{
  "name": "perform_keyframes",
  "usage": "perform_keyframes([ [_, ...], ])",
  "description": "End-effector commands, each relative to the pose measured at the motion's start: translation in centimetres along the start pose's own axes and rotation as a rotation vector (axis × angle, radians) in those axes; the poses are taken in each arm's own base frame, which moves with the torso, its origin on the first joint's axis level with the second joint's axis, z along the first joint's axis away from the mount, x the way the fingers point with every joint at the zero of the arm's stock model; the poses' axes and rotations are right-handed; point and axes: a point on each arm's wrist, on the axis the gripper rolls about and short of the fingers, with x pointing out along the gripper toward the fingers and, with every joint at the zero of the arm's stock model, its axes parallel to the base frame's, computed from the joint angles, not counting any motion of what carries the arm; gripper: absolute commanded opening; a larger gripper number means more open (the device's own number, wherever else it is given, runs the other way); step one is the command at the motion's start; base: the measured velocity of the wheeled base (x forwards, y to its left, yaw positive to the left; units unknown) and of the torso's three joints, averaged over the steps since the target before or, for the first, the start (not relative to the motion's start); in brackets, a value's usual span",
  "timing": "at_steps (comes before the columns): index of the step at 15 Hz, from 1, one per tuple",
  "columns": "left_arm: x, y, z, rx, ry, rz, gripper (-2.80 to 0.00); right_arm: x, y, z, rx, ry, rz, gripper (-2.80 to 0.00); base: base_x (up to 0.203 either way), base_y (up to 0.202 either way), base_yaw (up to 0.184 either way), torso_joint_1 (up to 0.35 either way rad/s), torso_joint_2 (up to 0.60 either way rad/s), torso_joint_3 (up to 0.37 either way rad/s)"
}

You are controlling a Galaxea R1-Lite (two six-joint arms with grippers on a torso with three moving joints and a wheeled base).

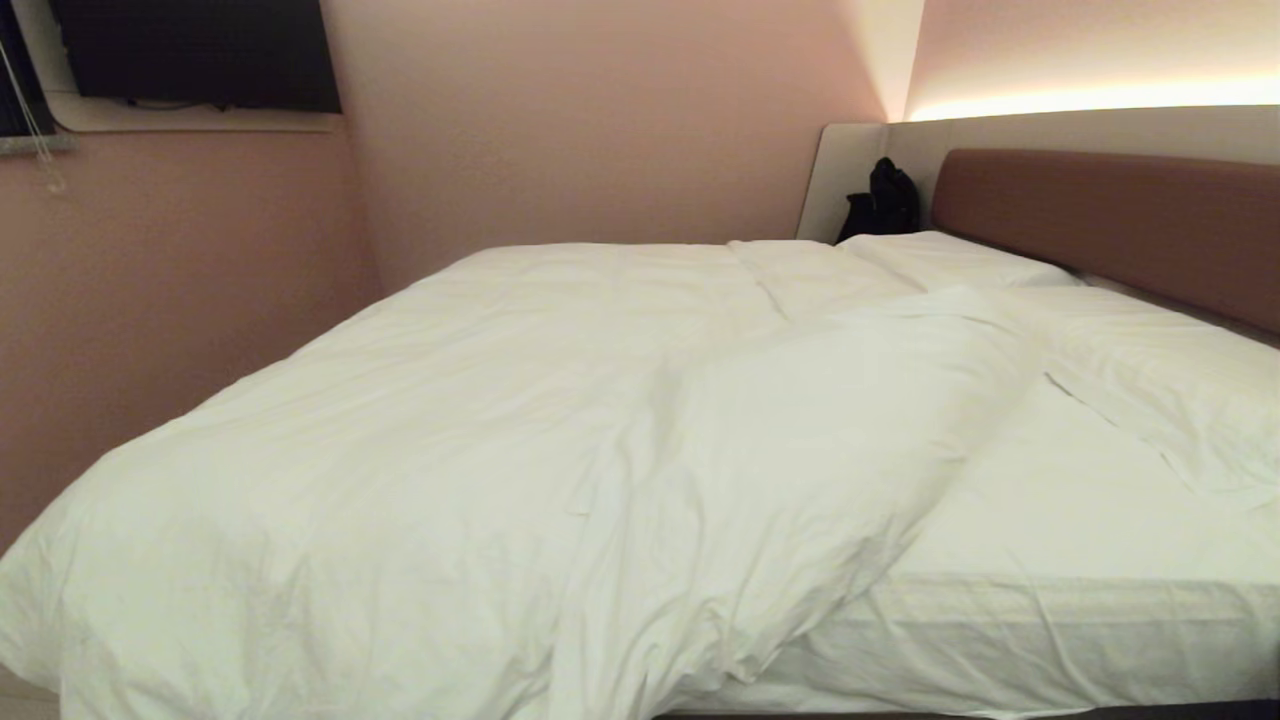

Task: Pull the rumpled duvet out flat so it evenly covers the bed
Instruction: Hold the folded corner of the quilt

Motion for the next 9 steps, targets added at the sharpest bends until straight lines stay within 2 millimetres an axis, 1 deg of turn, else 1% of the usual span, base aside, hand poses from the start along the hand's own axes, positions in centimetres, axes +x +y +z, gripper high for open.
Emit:
perform_keyframes([
  [1,0.01,0.00,-0.03,0.000,0.000,0.000,-2.80,0.00,0.00,0.00,0.001,0.000,0.000,-2.80,0.000,-0.199,0.001,-0.001,0.00,0.002],
  [7,0.01,0.00,-0.03,0.000,0.000,0.000,-2.80,0.00,0.00,0.00,0.000,0.000,0.000,-2.80,0.000,-0.196,0.000,0.003,0.00,0.004],
  [9,0.01,0.00,-0.03,-0.001,0.000,0.000,-2.80,0.00,0.00,0.00,0.000,0.000,0.000,-2.80,0.000,-0.159,0.000,0.001,0.00,0.003],
])
